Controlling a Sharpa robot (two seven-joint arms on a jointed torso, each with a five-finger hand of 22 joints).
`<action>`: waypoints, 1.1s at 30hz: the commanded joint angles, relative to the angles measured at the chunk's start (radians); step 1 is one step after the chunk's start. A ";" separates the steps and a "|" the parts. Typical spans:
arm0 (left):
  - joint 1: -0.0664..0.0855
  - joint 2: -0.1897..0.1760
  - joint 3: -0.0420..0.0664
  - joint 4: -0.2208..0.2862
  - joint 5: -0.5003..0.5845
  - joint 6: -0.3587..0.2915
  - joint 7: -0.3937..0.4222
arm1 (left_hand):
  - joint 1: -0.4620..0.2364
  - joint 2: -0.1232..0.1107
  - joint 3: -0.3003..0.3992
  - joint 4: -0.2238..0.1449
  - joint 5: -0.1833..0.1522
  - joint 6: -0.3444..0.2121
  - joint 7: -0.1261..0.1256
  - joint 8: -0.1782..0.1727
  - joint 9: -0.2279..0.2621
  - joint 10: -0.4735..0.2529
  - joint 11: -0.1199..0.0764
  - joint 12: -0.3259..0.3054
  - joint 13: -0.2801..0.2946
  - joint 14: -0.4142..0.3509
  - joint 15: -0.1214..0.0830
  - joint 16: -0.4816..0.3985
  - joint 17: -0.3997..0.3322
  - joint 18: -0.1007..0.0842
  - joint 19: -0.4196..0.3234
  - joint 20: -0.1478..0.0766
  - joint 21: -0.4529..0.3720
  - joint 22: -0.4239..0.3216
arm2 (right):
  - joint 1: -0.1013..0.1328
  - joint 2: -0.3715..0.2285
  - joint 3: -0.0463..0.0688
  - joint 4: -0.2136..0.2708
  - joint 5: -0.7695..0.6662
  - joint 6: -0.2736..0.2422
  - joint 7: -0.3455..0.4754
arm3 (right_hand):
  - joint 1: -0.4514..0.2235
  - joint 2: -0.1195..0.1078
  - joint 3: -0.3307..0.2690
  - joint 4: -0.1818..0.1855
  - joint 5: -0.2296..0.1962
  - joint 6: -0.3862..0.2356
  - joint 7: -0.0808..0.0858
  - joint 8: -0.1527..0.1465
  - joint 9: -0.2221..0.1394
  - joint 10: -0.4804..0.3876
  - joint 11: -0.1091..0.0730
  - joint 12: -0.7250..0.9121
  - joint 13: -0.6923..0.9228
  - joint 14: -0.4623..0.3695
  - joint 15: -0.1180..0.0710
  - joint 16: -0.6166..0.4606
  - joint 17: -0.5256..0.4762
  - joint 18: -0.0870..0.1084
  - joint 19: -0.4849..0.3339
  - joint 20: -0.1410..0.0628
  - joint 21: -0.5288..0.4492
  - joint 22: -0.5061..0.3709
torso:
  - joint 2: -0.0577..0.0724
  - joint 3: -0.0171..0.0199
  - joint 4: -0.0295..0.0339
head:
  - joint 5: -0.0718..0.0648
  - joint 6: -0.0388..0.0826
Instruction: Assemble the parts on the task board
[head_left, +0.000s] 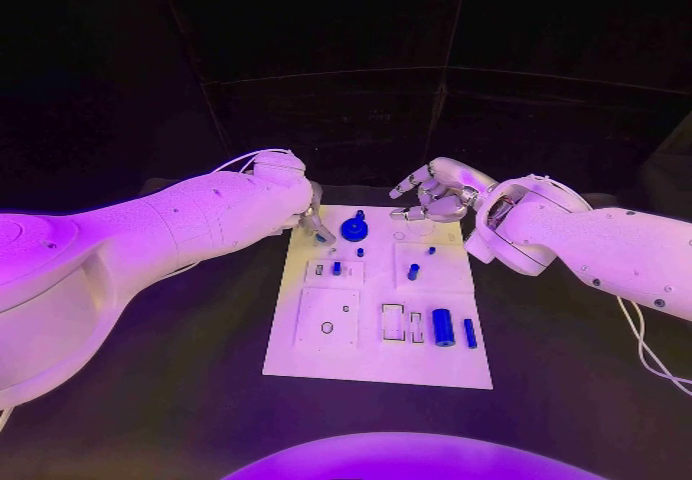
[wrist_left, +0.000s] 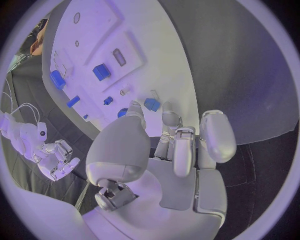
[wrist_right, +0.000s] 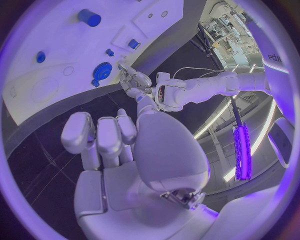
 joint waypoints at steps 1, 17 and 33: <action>0.002 0.000 0.001 0.002 0.010 -0.019 0.007 | -0.008 0.001 -0.003 -0.002 -0.003 -0.010 0.000 0.006 0.001 0.007 0.000 0.005 -0.001 0.104 -0.007 0.006 0.263 -0.017 -0.001 -0.009 0.004 0.000 | 0.002 0.001 0.001 0.000 0.001 0.006 0.005 | 0.000 0.011 -0.001 -0.003 0.004 0.007 0.000 0.006 -0.001 0.001 -0.001 0.006 -0.002 0.006 -0.009 -0.002 0.001 0.007 -0.001 -0.003 -0.005 0.001 | 0.000 0.0007 -0.0004 | -0.001 0.000; 0.002 0.023 0.001 -0.021 -0.038 -0.033 0.014 | 0.086 0.005 0.024 -0.019 -0.003 -0.021 0.004 0.012 0.006 -0.003 0.003 0.003 -0.009 0.104 -0.004 0.006 0.263 -0.017 -0.003 -0.007 -0.001 -0.001 | 0.002 0.003 0.001 0.000 0.001 0.009 0.003 | 0.000 0.011 -0.001 -0.003 0.004 0.007 0.000 0.006 -0.001 0.001 -0.001 0.006 -0.002 0.006 -0.009 -0.002 0.001 0.007 -0.001 -0.003 -0.005 0.001 | 0.000 0.0004 -0.0004 | -0.001 -0.001; 0.000 0.030 0.001 -0.026 -0.059 0.011 0.037 | 0.117 -0.015 0.014 -0.031 -0.003 -0.024 0.005 0.013 0.007 -0.009 0.004 0.000 -0.015 0.104 -0.003 0.006 0.263 -0.016 -0.005 -0.006 -0.006 -0.003 | 0.002 0.007 0.000 -0.002 0.001 0.012 0.003 | 0.000 0.013 -0.001 -0.003 0.007 0.007 0.000 0.006 -0.001 0.002 -0.001 0.007 -0.001 0.006 -0.009 -0.002 0.002 0.007 -0.001 -0.003 -0.006 0.001 | 0.000 0.0000 0.0002 | -0.003 -0.003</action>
